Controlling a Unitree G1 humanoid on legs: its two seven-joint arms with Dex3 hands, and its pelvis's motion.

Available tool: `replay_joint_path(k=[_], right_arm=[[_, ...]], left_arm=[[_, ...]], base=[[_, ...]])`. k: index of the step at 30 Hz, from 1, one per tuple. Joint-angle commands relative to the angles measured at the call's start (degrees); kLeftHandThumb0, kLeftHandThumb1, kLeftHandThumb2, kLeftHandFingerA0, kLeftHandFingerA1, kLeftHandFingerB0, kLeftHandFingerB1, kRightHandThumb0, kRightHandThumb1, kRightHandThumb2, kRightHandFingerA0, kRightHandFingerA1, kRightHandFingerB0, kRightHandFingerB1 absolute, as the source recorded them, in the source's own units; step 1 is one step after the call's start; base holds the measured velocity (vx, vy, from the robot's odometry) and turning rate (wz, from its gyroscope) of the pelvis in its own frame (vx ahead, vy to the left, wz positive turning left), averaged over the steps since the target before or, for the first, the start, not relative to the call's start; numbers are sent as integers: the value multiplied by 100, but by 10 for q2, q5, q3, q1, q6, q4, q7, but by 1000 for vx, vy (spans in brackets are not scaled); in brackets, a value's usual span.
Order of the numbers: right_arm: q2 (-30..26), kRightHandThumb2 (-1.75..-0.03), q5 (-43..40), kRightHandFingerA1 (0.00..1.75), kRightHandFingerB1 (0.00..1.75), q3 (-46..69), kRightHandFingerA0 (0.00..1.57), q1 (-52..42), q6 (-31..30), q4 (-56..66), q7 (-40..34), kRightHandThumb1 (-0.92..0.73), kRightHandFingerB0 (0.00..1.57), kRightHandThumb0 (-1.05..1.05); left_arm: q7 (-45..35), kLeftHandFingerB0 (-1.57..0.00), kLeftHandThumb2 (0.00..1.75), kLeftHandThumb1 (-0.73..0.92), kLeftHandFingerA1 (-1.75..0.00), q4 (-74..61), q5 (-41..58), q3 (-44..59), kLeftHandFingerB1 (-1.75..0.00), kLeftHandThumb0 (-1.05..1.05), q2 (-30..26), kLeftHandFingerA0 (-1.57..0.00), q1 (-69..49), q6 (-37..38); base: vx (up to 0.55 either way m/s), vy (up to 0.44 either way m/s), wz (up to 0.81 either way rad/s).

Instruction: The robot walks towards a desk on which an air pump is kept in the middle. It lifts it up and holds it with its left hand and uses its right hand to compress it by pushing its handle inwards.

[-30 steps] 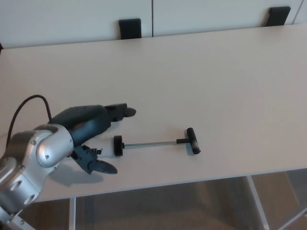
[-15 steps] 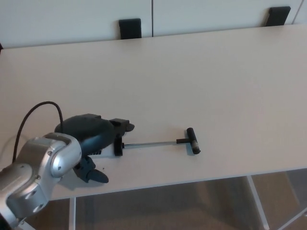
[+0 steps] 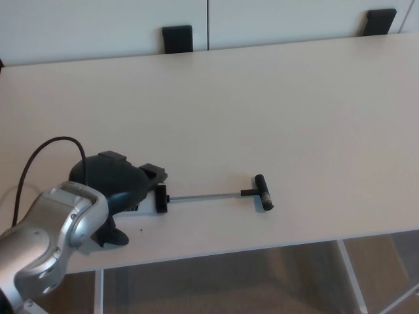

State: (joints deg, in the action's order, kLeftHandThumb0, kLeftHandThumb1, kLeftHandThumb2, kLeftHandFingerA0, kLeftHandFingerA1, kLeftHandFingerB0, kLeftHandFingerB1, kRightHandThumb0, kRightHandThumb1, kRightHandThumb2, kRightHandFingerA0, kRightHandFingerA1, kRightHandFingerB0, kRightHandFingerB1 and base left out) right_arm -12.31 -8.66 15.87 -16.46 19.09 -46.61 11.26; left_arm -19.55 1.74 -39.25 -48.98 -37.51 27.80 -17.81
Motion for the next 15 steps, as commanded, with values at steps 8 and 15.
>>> replay_joint_path(k=[8, 15], right_arm=[[-32, -57, 19, 51, 40, -8, 78, -7, -1, 10, 5, -58, 50, -35], [-29, -58, 15, 51, 41, -7, 76, -10, 5, 8, 10, -62, 48, -33]], left_arm=[[2, 0, 88, 35, -48, 31, -152, -2, -47, -27, -18, -1, -4, 8], [-11, 0, 89, 37, -48, 29, -168, 4, -46, -27, -6, -1, -16, 5]], base=[[0, 0, 0], [0, 0, 0]])
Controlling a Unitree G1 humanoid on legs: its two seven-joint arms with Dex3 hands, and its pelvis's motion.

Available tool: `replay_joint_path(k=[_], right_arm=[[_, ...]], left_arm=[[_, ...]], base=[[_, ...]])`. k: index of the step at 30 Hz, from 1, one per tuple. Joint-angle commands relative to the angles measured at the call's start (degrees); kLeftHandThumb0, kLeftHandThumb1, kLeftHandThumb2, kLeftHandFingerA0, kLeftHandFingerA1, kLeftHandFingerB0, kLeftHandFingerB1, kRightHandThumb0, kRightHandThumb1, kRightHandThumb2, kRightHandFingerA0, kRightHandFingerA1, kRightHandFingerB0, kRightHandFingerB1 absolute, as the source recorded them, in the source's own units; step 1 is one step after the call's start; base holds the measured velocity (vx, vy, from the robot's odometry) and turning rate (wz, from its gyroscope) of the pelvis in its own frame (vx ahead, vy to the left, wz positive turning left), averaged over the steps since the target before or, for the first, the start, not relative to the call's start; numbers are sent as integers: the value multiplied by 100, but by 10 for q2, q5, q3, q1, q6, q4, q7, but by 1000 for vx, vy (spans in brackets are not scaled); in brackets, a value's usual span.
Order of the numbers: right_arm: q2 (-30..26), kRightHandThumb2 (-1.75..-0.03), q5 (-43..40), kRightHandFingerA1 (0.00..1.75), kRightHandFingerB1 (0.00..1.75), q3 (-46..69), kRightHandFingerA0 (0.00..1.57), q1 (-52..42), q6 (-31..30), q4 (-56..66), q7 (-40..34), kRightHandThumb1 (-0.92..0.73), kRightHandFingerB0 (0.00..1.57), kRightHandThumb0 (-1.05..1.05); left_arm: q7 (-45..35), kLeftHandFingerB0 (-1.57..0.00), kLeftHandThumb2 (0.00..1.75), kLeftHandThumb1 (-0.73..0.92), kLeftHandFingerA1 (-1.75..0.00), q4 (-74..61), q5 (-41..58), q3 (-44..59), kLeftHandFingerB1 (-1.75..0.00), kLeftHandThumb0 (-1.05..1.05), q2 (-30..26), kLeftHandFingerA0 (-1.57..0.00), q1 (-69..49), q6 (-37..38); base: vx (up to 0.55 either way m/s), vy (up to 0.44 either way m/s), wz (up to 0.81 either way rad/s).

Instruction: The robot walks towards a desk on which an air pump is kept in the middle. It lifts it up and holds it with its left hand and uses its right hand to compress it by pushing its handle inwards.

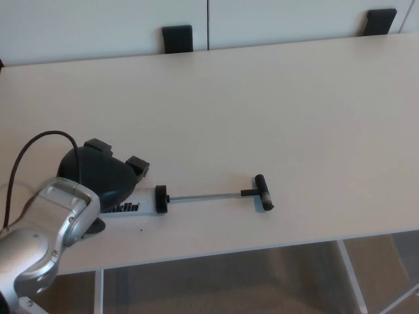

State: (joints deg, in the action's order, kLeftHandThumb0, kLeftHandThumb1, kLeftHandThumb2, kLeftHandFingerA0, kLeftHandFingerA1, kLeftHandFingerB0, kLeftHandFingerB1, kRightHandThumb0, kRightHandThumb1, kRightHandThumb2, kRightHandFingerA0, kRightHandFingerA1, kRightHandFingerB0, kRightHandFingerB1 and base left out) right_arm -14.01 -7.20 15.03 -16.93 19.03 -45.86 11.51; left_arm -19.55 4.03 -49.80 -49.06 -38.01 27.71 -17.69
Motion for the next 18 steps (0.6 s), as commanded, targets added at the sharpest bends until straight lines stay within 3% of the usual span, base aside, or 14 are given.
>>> replay_joint_path(k=[1, 13, 14, 16, 17, 18], right_arm=[[-12, -58, 1, 51, 41, 1, 76, -8, 4, 6, 8, -62, 48, -33], [-13, -58, 1, 52, 40, 3, 80, 0, -4, 7, 5, -61, 49, -32], [-14, -57, 4, 51, 40, 2, 81, -2, -6, 10, 4, -60, 49, -33], [-15, -57, 5, 51, 40, 1, 81, -3, -7, 11, 3, -60, 49, -33], [-15, -57, 6, 52, 40, 1, 79, -4, -5, 12, 3, -59, 49, -34], [-16, -57, 7, 52, 40, 0, 79, -5, -3, 12, 4, -59, 49, -34]], left_arm=[[-13, 0, 89, 37, -48, 7, -65, 6, -46, -27, 2, -1, -17, 3], [-33, -1, 91, 41, -47, 13, -85, 22, -46, -26, 31, -1, -28, 10], [-34, -11, 65, 47, -36, 13, -88, 24, -32, -46, 33, -16, -31, 12], [-35, -11, 65, 47, -36, 13, -90, 25, -32, -46, 34, -16, -33, 14], [-34, -13, 65, 44, -40, 14, -91, 26, -33, -49, 37, -27, -35, 16], [-33, -13, 65, 44, -40, 15, -92, 27, -33, -49, 39, -27, -38, 17]], base=[[0, 0, 0], [0, 0, 0], [0, 0, 0], [0, 0, 0], [0, 0, 0], [0, 0, 0]])
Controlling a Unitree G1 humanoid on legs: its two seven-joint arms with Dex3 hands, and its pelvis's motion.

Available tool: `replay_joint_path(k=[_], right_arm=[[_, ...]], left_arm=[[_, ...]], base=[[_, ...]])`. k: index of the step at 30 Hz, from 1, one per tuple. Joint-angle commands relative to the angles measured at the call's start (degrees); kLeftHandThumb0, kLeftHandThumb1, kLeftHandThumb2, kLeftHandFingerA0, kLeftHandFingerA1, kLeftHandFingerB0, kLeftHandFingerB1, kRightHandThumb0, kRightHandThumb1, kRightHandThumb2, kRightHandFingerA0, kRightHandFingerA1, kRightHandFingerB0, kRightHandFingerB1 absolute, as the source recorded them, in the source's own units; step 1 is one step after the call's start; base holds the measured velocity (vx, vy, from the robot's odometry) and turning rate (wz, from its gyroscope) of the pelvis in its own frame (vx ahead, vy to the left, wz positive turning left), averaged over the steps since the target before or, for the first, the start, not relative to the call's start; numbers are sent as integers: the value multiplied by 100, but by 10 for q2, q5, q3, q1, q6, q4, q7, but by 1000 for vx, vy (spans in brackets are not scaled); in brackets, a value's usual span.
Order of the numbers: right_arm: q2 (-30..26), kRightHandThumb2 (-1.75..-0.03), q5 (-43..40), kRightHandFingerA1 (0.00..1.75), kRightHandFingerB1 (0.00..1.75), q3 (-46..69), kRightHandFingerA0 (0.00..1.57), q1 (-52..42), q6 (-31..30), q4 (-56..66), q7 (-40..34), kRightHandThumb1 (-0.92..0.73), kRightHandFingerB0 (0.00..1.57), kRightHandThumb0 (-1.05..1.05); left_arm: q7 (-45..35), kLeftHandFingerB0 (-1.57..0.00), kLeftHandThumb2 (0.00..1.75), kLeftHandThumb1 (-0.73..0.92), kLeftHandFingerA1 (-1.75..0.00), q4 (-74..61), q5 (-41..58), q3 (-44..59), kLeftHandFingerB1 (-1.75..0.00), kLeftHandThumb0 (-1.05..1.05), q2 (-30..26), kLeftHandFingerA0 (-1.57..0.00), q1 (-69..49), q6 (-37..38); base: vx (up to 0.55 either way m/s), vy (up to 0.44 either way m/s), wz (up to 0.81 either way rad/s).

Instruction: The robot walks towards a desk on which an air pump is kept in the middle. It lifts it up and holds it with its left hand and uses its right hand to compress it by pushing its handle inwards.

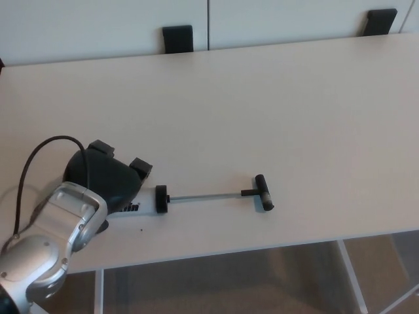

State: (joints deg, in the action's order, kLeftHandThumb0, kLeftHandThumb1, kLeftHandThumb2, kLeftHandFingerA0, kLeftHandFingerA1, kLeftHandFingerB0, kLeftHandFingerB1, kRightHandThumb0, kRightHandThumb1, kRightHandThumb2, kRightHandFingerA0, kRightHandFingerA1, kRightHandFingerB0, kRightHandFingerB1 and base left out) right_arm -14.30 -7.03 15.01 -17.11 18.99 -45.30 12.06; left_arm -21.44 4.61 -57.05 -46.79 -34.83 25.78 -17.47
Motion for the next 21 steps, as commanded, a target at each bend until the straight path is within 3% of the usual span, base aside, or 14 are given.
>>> replay_joint_path(k=[1, 3, 4, 5, 6, 7, 8, 13, 14, 15, 16, 20, 21], right_arm=[[-12, -57, 3, 52, 41, 2, 79, -2, -2, 4, 0, -58, 49, -33], [-11, -57, 0, 52, 41, 3, 79, 0, -1, 0, 3, -58, 49, -33], [-11, -57, -2, 52, 41, 4, 79, 1, -2, -4, 3, -61, 50, -31], [-11, -57, -2, 52, 41, 4, 79, 1, -2, -4, 3, -61, 50, -31], [-10, -57, -2, 52, 41, 4, 79, 2, 0, -5, 3, -59, 51, -33], [-9, -57, -2, 52, 41, 4, 79, 2, 1, -6, 2, -59, 51, -33], [-8, -57, -2, 52, 41, 4, 77, 1, -1, -2, 3, -60, 49, -33], [-8, -57, 2, 51, 41, 1, 79, 1, -7, 6, -2, -60, 50, -34], [-8, -57, 1, 51, 41, 1, 78, 1, -8, 8, -1, -59, 51, -33], [-8, -57, -1, 51, 41, 2, 78, 2, -9, 9, 0, -59, 51, -33], [-9, -57, -2, 51, 41, 2, 79, 0, -13, 15, 0, -59, 52, -33], [-13, -57, 7, 51, 42, -2, 79, -2, -12, 23, -5, -57, 54, -35], [-11, -55, 6, 51, 43, -3, 82, -6, -11, 36, -3, -56, 58, -38]], left_arm=[[-18, -13, 67, 45, -43, 11, -18, 5, -34, -50, 11, -34, -21, 17], [-23, -13, 67, 45, -43, 12, -16, 8, -34, -50, 15, -34, -24, 18], [-23, -20, 57, 56, -39, 14, -12, 10, -28, -47, 19, -55, -26, 21], [-23, -20, 57, 56, -39, 14, -12, 10, -28, -47, 19, -55, -26, 21], [-31, -11, 98, 56, -69, 20, 20, 19, -46, -24, 26, -63, -28, 37], [-37, -11, 98, 56, -69, 25, 43, 27, -46, -24, 32, -63, -30, 50], [-45, -31, 61, 73, -111, 31, 69, 38, -32, -18, 39, -66, -33, 63], [-51, -35, 60, 66, -99, 53, 106, 57, -34, -8, 47, -67, -36, 107], [-64, -44, 60, 67, -43, 59, 115, 60, -37, -4, 50, -49, -34, 112], [-74, -44, 60, 67, -43, 62, 121, 63, -37, -4, 52, -49, -33, 114], [-75, -67, 57, 61, -54, 68, 120, 62, -48, -10, 52, -71, -30, 120], [-62, -67, 57, 61, -60, 78, 116, 62, -53, -10, 50, -66, -28, 141], [-56, -58, 61, 70, -126, 81, 118, 65, -82, -12, 49, -58, -29, 148]], base=[[0, 0, 0], [0, 0, 0], [0, 0, 0], [0, 0, 0], [0, 0, 0], [0, 0, 0], [0, 0, 0], [0, 0, 0], [0, 0, 0], [0, 0, 0], [0, 0, 0], [0, 0, 0], [0, 0, 0]])
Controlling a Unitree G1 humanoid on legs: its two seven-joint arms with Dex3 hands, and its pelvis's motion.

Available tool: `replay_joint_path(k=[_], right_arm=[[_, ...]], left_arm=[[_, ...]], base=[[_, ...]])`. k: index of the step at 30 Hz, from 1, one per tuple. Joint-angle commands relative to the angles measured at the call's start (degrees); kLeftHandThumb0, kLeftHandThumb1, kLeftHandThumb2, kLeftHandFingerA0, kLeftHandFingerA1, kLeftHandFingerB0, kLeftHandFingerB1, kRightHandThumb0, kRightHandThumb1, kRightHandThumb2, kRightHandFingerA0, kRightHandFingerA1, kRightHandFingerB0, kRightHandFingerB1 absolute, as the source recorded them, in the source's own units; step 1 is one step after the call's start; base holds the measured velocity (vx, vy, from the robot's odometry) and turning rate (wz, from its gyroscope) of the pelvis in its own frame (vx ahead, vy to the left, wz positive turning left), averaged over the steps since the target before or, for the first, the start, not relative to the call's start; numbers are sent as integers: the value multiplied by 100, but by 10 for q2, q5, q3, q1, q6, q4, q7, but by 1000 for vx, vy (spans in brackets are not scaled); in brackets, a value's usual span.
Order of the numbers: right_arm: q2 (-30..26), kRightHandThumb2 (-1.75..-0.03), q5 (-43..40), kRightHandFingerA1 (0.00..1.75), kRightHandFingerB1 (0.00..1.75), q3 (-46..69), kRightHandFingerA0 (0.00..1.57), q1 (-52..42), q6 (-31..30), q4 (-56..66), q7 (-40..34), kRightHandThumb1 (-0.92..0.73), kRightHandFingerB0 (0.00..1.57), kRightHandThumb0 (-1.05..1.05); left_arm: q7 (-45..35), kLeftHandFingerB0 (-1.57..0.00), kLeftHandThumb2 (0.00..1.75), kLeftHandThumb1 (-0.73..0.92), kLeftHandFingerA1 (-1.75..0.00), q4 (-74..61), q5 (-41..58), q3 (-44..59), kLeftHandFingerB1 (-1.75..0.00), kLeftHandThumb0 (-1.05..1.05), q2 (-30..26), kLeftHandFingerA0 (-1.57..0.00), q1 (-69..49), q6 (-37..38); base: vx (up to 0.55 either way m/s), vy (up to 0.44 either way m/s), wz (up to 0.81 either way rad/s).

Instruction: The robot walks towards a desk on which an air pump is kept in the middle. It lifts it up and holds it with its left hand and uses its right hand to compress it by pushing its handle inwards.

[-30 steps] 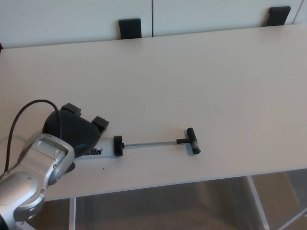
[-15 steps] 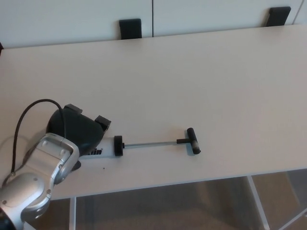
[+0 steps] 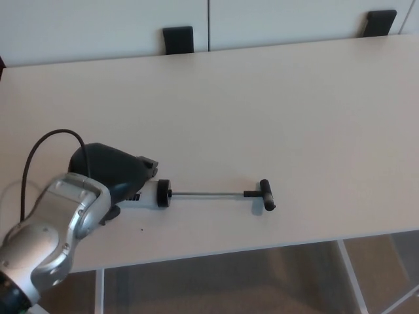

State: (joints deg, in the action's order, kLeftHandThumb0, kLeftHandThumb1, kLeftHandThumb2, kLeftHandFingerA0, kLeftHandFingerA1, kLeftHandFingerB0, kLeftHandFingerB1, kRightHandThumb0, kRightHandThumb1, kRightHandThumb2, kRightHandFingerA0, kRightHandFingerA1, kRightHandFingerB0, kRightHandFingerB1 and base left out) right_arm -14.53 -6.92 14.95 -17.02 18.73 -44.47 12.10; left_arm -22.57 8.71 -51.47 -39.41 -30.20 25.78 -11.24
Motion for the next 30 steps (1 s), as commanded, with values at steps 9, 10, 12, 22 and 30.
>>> replay_joint_path(k=[9, 10, 12, 22, 30], right_arm=[[26, -57, -47, 50, 46, -4, 84, -115, -5, 254, 25, -62, 66, -32], [40, -57, -77, 50, 46, -3, 84, -161, 9, 337, 39, -62, 66, -32], [50, -59, -106, 49, 46, 1, 86, -205, 8, 420, 42, -61, 70, -36], [103, -62, -211, 45, 42, 37, 75, -336, 120, 741, 12, -72, 60, -45], [111, -61, -270, 46, 43, 95, 78, -320, 139, 905, -54, -68, 63, -49]], left_arm=[[-31, -47, 56, 76, -142, 55, 76, 14, -104, -9, -9, -52, -30, 118], [-33, -47, 56, 76, -142, 57, 83, 22, -104, -9, -13, -52, -29, 125], [-32, -47, 50, 76, -146, 59, 87, 26, -110, -7, -14, -51, -26, 131], [-65, -43, 56, 79, -150, 26, 118, 57, -109, -11, -21, -57, -18, 117], [-70, -44, 52, 75, -151, 1, 135, 77, -108, -5, -26, -57, -16, 115]], base=[[0, 0, 0], [0, 0, 0], [0, 0, 0], [0, 0, 0], [0, 0, 0]])
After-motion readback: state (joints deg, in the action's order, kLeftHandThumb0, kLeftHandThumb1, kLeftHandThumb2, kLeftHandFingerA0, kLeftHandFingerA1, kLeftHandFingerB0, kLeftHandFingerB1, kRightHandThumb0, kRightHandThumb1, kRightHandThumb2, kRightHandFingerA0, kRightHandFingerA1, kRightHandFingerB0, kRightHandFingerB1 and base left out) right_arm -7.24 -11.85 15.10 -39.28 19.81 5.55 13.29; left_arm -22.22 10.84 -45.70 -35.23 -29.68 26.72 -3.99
